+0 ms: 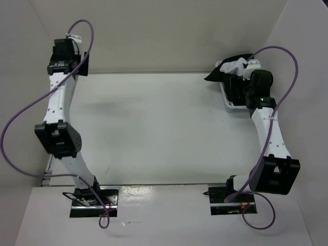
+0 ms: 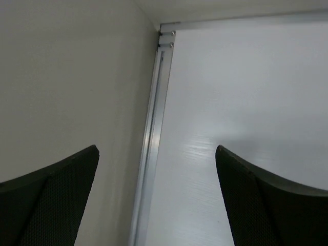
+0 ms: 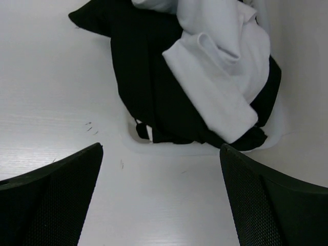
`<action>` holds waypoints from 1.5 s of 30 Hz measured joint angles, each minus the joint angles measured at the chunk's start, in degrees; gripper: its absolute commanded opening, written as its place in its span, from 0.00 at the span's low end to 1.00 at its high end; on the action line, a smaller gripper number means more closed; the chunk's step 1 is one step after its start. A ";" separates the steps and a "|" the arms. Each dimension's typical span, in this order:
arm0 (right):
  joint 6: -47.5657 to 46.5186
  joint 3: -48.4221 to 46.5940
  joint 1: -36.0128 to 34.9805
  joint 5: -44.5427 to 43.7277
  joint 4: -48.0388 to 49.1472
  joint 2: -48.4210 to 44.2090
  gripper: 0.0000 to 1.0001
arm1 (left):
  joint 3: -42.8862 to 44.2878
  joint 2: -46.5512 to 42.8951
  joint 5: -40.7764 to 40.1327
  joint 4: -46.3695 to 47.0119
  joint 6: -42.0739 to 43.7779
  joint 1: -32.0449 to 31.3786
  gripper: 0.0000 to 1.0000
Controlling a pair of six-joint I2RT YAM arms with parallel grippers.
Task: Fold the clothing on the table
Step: Grab the skirt from the pile
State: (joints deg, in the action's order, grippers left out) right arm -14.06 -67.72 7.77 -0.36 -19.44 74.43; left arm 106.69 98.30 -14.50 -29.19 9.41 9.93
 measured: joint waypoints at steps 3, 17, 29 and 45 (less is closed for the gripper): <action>-1.53 -6.43 1.29 0.26 -1.40 4.63 0.99 | 18.45 16.24 -3.96 -16.17 2.43 -3.10 1.00; 2.67 -23.47 8.85 4.94 -5.62 20.22 0.99 | 72.57 39.32 6.71 -42.36 -2.47 -6.38 1.00; 2.45 -22.60 8.44 5.31 -1.29 27.02 0.97 | 71.95 38.27 10.19 -45.79 -2.38 -9.11 1.00; 2.03 -27.71 7.04 3.58 -0.76 37.77 0.00 | 70.14 25.16 6.56 -46.16 -2.38 -11.37 1.00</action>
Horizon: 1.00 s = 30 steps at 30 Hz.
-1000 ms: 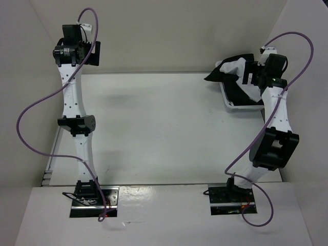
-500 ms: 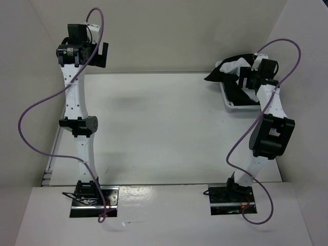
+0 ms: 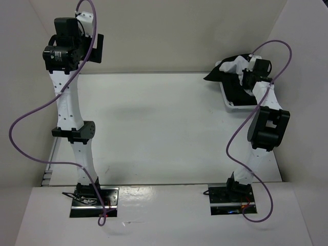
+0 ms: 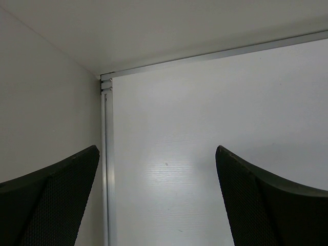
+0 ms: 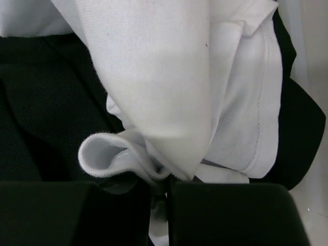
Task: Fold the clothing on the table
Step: Grab the skirt from the pile, then move the skirt to the center of the board
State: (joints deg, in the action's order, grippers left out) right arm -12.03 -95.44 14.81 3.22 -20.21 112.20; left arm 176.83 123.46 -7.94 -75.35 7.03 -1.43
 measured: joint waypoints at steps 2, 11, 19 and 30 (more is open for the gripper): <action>-0.04 -0.02 0.00 -0.07 -0.39 -0.76 0.00 | -0.81 -0.37 -0.17 -0.07 0.00 -0.61 1.00; -1.25 -0.02 -0.20 -0.92 -1.66 -9.90 0.00 | -1.40 -0.37 -0.22 -0.09 0.00 -1.25 1.00; -0.90 -3.58 -0.61 -0.39 -5.07 -12.09 0.10 | -1.33 -0.37 0.33 -0.09 0.00 -1.68 1.00; -1.60 -4.83 -1.95 -1.14 -5.16 -12.48 0.00 | -2.49 -1.79 0.33 -0.09 0.00 -1.77 1.00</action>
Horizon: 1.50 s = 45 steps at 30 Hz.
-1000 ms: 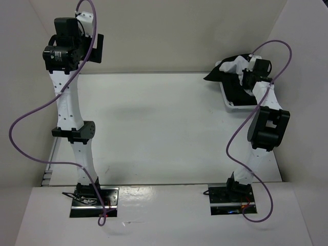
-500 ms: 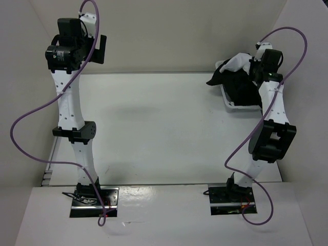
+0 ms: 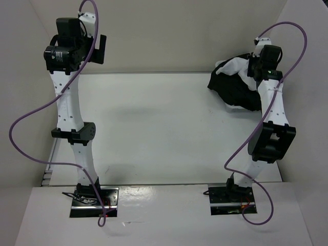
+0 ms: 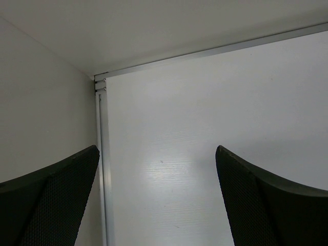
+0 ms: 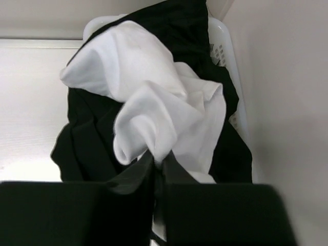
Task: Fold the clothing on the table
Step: Move the skirt to the center of the board
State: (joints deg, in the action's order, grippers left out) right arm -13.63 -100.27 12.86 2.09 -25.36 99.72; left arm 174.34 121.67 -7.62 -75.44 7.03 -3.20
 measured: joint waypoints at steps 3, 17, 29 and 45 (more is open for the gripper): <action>0.28 0.00 0.02 -0.20 0.00 0.00 0.00 | -0.24 -0.50 0.00 0.00 0.00 0.00 1.00; 1.79 -14.78 -4.87 17.90 -7.39 -0.28 0.00 | -1.79 -2.67 -1.16 -0.02 0.00 0.00 1.00; -5.14 -5.53 -23.37 42.40 -18.49 -5.09 0.00 | -11.67 -11.30 -1.90 0.11 0.07 0.00 1.00; -14.62 20.52 -42.12 20.63 -21.86 -6.40 0.90 | -95.69 -44.94 -0.52 26.82 1.77 -3.82 1.00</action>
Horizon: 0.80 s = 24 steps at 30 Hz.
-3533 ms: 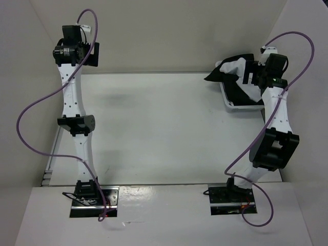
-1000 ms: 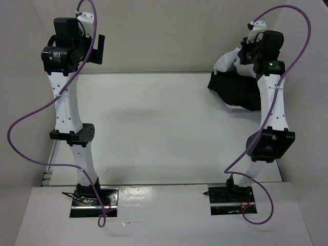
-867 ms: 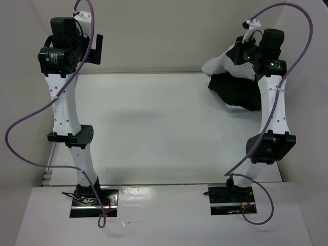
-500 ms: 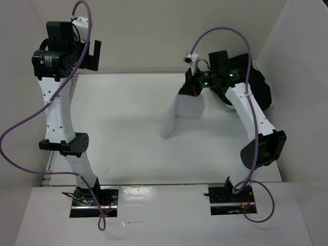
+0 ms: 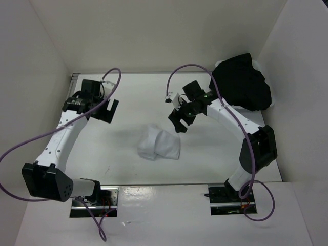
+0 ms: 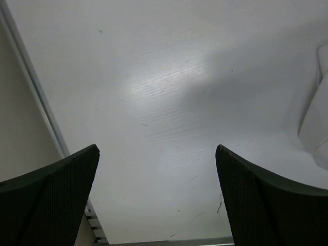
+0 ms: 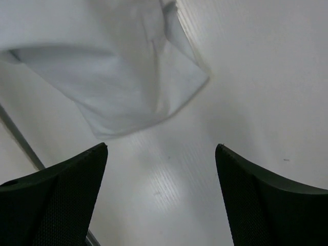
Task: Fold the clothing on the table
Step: Move the skirt to the center of the board, then flatten the skirt out
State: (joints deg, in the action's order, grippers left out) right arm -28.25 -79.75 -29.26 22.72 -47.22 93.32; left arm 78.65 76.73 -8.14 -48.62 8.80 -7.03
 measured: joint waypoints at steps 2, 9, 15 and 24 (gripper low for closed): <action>0.02 0.85 0.31 -2.38 0.15 0.02 0.90 | -6.21 -1.99 0.09 2.75 -0.02 -0.63 1.00; 0.76 1.29 0.57 -4.68 4.24 3.37 0.90 | -12.79 -1.33 5.09 10.54 -1.60 -0.68 0.83; 2.27 -2.99 0.26 -2.05 4.42 13.29 0.88 | -13.16 1.95 10.95 13.29 -1.90 -0.68 0.80; 3.28 -9.49 -9.31 2.32 4.09 19.61 0.88 | -14.12 2.56 17.42 13.29 -1.97 -0.68 0.80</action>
State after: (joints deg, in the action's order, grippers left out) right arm -24.97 -89.23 -38.57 25.04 -43.13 112.92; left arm 64.53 79.29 9.28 -35.33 6.83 -7.70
